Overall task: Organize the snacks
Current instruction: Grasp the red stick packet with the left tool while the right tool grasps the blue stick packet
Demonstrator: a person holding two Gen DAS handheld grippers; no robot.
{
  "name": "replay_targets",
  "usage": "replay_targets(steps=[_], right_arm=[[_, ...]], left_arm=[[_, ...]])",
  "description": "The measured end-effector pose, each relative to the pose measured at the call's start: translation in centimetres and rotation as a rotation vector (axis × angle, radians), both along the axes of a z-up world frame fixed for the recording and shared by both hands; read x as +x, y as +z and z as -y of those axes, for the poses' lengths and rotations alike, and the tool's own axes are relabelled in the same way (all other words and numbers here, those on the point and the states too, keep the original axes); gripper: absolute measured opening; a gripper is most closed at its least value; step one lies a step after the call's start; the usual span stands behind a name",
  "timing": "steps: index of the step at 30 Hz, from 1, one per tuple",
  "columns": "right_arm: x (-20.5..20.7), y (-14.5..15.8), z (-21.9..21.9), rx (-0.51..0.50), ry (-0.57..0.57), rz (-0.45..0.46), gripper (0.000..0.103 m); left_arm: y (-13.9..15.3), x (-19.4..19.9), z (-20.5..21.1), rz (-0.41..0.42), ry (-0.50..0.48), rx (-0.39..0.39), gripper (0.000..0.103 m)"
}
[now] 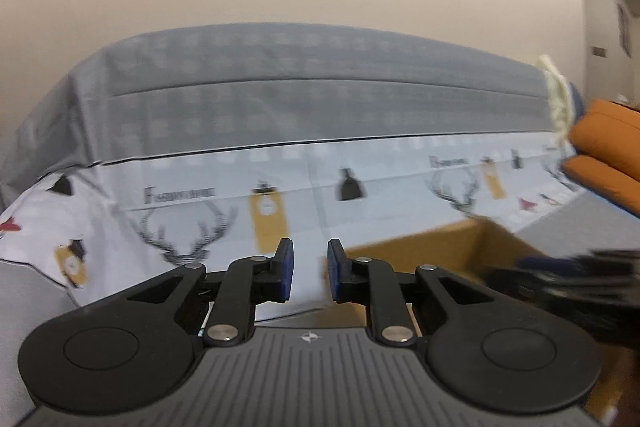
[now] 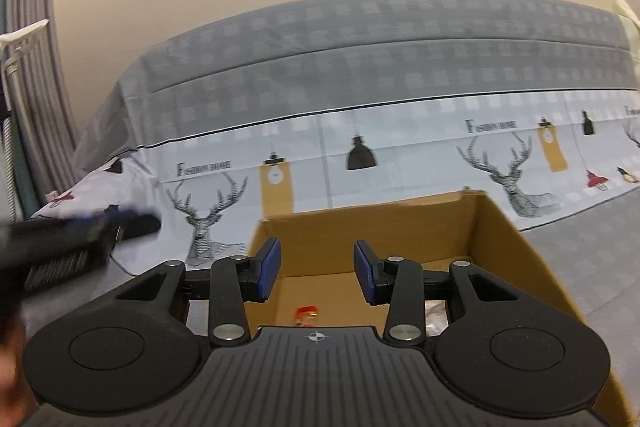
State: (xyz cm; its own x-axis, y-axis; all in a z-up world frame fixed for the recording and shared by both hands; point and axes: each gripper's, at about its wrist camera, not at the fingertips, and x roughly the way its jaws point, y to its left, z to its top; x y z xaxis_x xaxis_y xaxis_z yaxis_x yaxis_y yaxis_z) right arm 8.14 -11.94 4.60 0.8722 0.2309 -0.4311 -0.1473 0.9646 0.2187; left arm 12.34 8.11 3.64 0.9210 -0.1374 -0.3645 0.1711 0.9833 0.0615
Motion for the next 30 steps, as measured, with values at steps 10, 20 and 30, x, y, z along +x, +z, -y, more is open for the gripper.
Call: replay_targets(steps=[10,20,30], right_arm=[[0.7,-0.3,-2.7,-0.09,0.063,0.03,0.039],[1.4,-1.0,-3.8,-0.136,0.099,0.009,0.038],[1.6,-1.4,-4.5,-0.16,0.103,-0.007,0.038]], left_arm=[[-5.3,6.6,-8.8,-0.26,0.357,-0.125,0.018],[-10.6,11.0,-14.8,-0.433,0.639,-0.342,0.072],[-13.2,13.6,-14.3,-0.509,0.639,-0.229,0.066]])
